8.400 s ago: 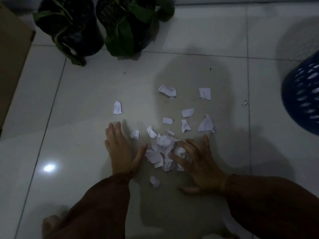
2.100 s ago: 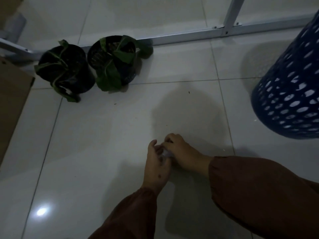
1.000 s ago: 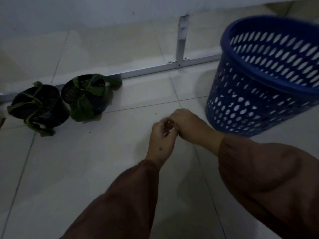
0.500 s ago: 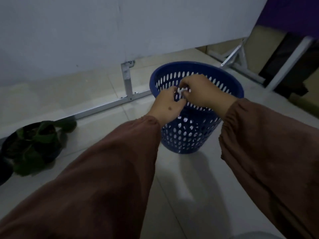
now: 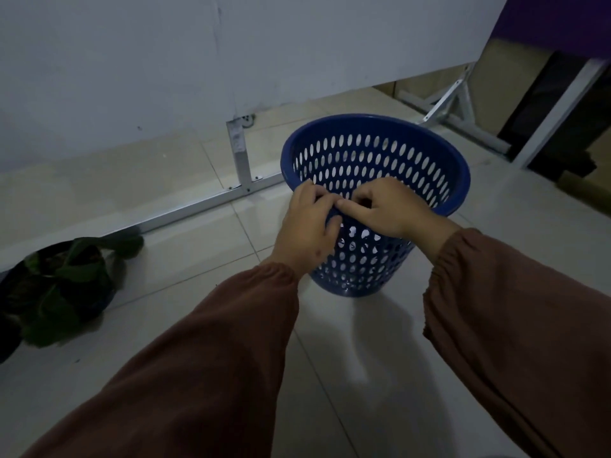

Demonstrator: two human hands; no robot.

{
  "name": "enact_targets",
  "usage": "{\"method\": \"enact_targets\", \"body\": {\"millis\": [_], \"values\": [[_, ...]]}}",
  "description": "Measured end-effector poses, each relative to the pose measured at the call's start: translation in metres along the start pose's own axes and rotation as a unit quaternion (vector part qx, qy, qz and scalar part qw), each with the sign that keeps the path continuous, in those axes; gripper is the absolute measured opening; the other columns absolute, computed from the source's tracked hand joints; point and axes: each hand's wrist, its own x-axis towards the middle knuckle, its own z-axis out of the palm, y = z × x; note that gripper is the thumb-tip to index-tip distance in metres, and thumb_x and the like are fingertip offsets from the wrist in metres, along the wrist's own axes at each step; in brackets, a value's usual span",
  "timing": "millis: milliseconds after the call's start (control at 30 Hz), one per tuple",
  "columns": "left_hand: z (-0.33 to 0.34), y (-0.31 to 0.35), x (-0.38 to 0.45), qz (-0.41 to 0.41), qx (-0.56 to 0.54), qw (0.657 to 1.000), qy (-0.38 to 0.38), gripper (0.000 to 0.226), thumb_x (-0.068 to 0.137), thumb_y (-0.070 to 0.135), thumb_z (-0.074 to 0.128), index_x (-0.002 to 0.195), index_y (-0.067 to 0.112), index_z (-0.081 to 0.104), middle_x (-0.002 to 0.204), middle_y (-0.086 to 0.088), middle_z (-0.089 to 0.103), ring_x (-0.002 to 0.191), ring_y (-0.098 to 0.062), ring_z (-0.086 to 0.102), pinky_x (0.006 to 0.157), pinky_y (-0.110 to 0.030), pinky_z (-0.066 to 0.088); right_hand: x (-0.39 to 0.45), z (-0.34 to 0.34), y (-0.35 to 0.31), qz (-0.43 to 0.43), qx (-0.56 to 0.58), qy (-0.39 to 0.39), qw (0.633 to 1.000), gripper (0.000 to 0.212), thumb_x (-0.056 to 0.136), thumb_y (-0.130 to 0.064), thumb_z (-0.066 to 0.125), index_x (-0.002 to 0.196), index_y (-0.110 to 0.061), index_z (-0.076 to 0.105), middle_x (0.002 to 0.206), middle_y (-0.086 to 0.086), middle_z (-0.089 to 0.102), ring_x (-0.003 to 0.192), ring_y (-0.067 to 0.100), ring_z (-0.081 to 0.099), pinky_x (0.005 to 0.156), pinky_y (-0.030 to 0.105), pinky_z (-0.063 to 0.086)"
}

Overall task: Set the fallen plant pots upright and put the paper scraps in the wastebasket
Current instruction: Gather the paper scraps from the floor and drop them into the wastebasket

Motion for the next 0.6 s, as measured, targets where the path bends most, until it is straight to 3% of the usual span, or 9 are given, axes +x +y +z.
{"method": "enact_targets", "body": {"millis": [200, 433, 533, 600], "values": [[-0.007, -0.007, -0.004, -0.006, 0.030, 1.000, 0.005, 0.028, 0.086, 0.015, 0.053, 0.113, 0.007, 0.055, 0.112, -0.011, 0.050, 0.109, -0.021, 0.038, 0.087, -0.013, 0.020, 0.005, 0.002, -0.009, -0.038, 0.007, 0.026, 0.999, 0.051, 0.081, -0.053, 0.050, 0.057, -0.009, 0.060, 0.058, 0.015, 0.063, 0.054, 0.030, 0.057, 0.055, 0.041, 0.050], [-0.015, -0.016, -0.004, -0.020, 0.033, 0.999, 0.020, 0.027, 0.087, 0.014, 0.053, 0.112, 0.008, 0.056, 0.111, -0.012, 0.049, 0.109, -0.021, 0.037, 0.084, -0.008, 0.018, 0.017, 0.010, -0.012, -0.064, 0.065, 0.062, 0.994, 0.043, 0.078, -0.045, 0.060, 0.058, -0.007, 0.061, 0.056, 0.010, 0.063, 0.053, 0.025, 0.057, 0.059, 0.039, 0.050], [-0.020, -0.021, -0.001, -0.011, 0.034, 0.999, 0.012, 0.026, 0.086, 0.016, 0.054, 0.111, 0.012, 0.058, 0.109, -0.008, 0.050, 0.107, -0.015, 0.035, 0.083, -0.007, 0.016, 0.020, 0.014, -0.011, -0.038, 0.045, 0.109, 0.992, 0.035, 0.081, -0.042, 0.059, 0.059, -0.014, 0.059, 0.059, -0.002, 0.059, 0.062, 0.018, 0.054, 0.079, 0.037, 0.041], [-0.021, -0.022, -0.001, -0.013, 0.024, 1.000, 0.012, 0.025, 0.085, 0.019, 0.055, 0.109, 0.015, 0.058, 0.110, -0.005, 0.049, 0.108, -0.013, 0.036, 0.089, -0.009, 0.019, 0.022, 0.012, -0.006, 0.025, -0.002, 0.175, 0.984, 0.027, 0.083, -0.041, 0.056, 0.067, -0.020, 0.061, 0.079, -0.002, 0.063, 0.088, 0.020, 0.054, 0.092, 0.043, 0.034]]}}
